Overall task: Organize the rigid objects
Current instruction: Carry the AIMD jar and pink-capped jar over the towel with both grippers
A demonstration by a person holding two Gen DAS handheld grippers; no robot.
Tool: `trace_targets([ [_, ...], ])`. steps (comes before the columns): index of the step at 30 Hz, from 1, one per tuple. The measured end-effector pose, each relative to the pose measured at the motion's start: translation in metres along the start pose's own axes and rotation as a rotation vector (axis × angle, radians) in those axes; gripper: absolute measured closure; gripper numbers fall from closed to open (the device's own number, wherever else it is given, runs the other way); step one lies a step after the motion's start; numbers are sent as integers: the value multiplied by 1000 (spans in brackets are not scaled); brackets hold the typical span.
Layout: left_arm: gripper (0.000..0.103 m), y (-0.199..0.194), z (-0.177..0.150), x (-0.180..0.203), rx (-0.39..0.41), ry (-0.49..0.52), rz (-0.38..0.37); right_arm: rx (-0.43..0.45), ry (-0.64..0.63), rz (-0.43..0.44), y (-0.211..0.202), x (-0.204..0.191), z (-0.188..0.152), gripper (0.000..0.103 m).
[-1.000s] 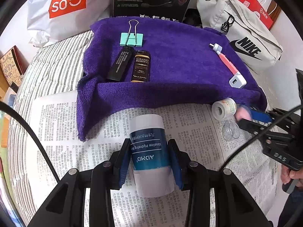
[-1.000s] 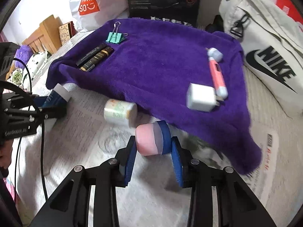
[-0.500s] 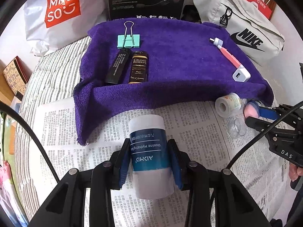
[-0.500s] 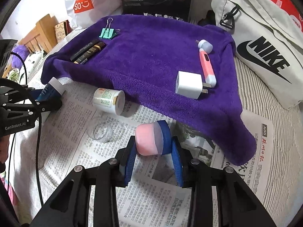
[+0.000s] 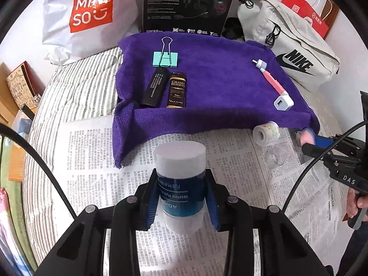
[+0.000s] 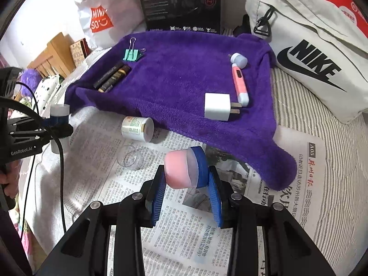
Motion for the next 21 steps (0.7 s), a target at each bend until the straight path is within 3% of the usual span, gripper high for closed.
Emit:
trace_targets([
  [13, 69, 14, -5, 2, -46, -50, -48, -2, 6, 2, -4, 3, -1, 68],
  [21, 69, -5, 7, 3, -2, -53, -81, 11, 6, -3, -8, 5, 5, 68],
])
Point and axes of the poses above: each gripper's, at about its wrist camera, not at the fingertips, and y roughly the way its jaws point, x to its right, z to its top, the point moved 9 cm from there along y, roughly the way its jaws point, and after that the axes turned 14 degrees about -y, right-handed, at the moved point
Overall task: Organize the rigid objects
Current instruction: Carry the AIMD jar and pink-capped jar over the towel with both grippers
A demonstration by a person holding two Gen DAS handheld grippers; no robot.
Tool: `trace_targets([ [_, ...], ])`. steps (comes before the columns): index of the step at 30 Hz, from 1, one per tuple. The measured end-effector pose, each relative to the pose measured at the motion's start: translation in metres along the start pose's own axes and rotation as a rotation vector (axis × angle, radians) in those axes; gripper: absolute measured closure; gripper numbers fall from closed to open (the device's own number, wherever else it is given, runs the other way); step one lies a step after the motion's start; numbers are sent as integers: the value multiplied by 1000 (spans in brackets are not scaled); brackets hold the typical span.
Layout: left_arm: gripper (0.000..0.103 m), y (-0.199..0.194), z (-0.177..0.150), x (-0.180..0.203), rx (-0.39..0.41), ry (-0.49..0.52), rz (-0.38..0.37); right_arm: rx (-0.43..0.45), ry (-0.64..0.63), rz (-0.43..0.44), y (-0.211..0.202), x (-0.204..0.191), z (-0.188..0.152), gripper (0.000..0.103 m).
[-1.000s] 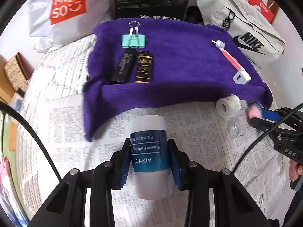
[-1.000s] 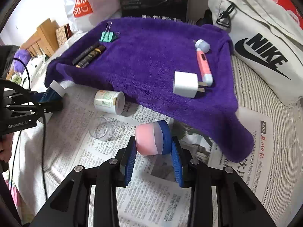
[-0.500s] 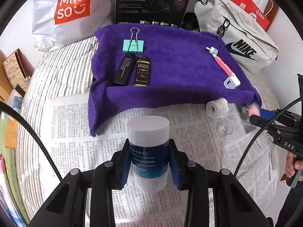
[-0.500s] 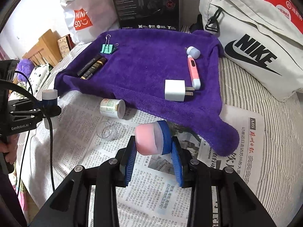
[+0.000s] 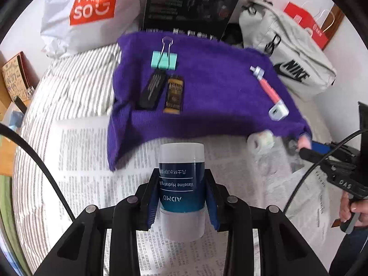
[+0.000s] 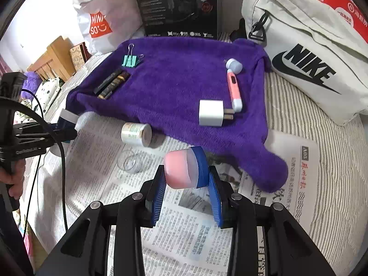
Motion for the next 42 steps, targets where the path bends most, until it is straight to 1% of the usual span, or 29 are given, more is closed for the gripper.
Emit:
trace_targets([
  [4, 69, -11, 12, 6, 24, 12, -8, 19, 5, 5, -5, 3, 9, 68],
  [11, 69, -23, 42, 19, 64, 65, -6, 54, 0, -5, -11, 13, 30, 68],
  [17, 69, -22, 62, 27, 76, 81, -12, 65, 10, -17, -9, 26, 46, 68],
  [24, 69, -9, 74, 29, 65, 87, -14, 64, 21, -16, 3, 42, 63, 68],
  [27, 69, -3, 78, 28, 58, 84, -15, 55, 19, -23, 15, 47, 72, 68],
  [32, 69, 9, 83, 26, 42, 87, -15, 18, 26, -26, 44, 57, 83, 68],
  [37, 69, 17, 87, 22, 31, 82, -18, -29, 40, -22, 66, 62, 84, 68],
  [42, 69, 21, 91, 20, 27, 84, -25, -54, 31, -24, 79, 62, 87, 68],
])
Point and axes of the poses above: each gripper's, at about its wrist camera, not at the fingertips, and y roughly the way its jaws point, x to its right, z to its top, the point moved 9 cm from there along y, roughly the way its jaws point, and after that the axes turned 14 degrees about -y, right-handed, at the moved point
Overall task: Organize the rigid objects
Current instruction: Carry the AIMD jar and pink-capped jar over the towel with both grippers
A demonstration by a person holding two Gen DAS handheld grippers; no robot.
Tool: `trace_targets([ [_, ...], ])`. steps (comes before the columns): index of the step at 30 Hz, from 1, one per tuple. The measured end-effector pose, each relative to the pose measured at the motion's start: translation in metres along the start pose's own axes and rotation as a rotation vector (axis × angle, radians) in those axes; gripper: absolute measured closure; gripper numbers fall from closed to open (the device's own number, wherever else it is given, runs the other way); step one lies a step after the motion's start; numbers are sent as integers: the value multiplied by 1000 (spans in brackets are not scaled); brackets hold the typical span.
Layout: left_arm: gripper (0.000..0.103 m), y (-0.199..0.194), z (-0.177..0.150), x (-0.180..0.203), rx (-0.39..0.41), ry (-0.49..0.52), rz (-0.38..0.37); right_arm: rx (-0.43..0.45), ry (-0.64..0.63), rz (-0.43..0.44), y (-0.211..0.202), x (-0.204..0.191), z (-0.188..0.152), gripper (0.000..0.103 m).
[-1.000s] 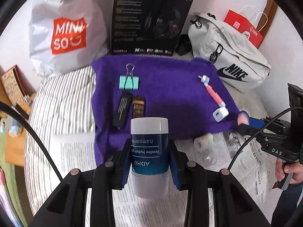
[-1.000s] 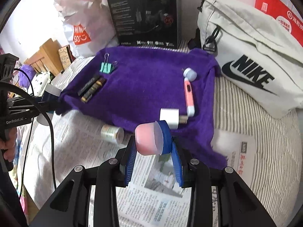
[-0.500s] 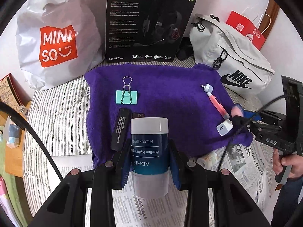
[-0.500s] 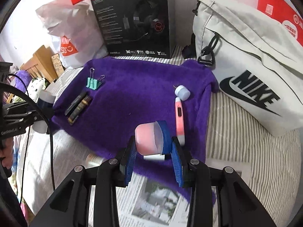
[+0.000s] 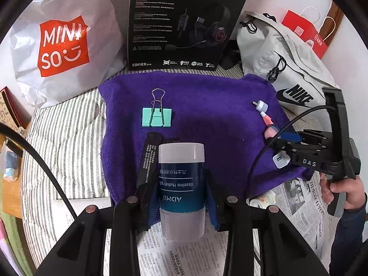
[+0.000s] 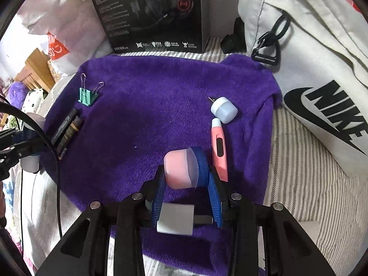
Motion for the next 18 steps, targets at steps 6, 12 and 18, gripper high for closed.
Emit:
trace_targets([
  [6, 69, 4, 1, 0, -7, -3, -10, -13, -8, -8, 9, -1, 6, 68],
  [12, 69, 4, 2, 0, -7, -5, -8, -21, -59, -49, 11, -6, 7, 67],
  [18, 69, 4, 0, 0, -9, -10, -1, -20, -76, -42, 11, -6, 7, 63],
])
Point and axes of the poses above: each gripper's, at about its wrist camera, not at the fingertips, and y roughly the way its jaws point, x to its right, z to its top, the point moved 9 cm from there along y, roughly the way its jaws point, and after that the axes turned 14 degrees about -y, right-handed, at the moved point
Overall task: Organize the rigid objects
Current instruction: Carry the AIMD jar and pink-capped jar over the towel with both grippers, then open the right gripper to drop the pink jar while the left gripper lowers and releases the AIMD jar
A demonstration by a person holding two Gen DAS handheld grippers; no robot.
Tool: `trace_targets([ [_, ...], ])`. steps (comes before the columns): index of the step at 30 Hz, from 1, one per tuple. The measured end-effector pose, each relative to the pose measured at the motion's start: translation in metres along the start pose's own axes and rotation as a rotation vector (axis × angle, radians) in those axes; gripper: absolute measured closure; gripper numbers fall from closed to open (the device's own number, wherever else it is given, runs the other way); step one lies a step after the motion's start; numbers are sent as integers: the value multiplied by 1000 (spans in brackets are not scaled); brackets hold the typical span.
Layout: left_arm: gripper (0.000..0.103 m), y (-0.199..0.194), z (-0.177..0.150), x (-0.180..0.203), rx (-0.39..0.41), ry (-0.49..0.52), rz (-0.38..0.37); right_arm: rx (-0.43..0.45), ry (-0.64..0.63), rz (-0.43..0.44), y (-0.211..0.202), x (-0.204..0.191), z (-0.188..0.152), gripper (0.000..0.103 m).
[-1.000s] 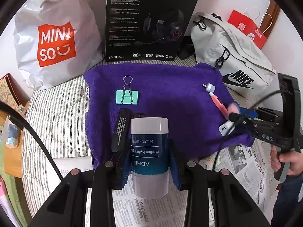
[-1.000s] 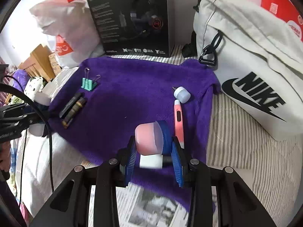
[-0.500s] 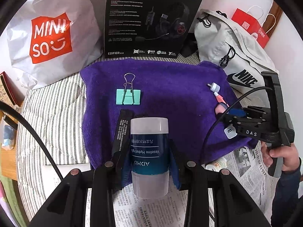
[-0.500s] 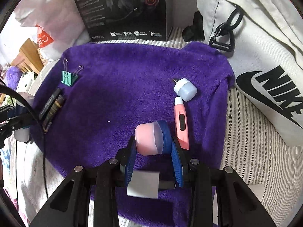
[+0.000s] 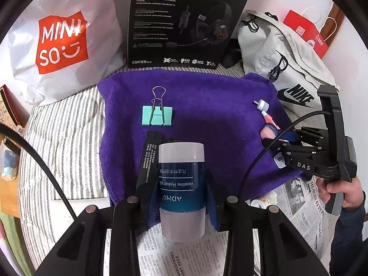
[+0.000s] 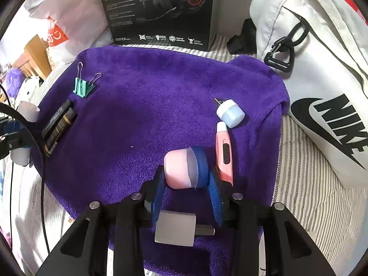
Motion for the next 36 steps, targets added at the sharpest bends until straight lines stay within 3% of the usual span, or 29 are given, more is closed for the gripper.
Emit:
trace_targets([
  [6, 69, 3, 0, 0, -6, -3, 5, -1, -1, 12, -7, -1, -6, 55],
  [20, 69, 23, 9, 9, -47, 3, 15, 90, 113, 6, -53, 16, -20, 54],
  [36, 69, 69, 42, 37, -79, 41, 29, 136, 147, 31, -71, 22, -25, 54],
])
Point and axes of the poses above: each gripper's, at about its wrist camera, not at the fingertips, and y roughly the way its jaws point, x to its right, z to its top, the point moved 9 cm from there along y, roughly the way its jaws point, and after that the axes turned 14 degrees about -y, right-handed, at the moved point
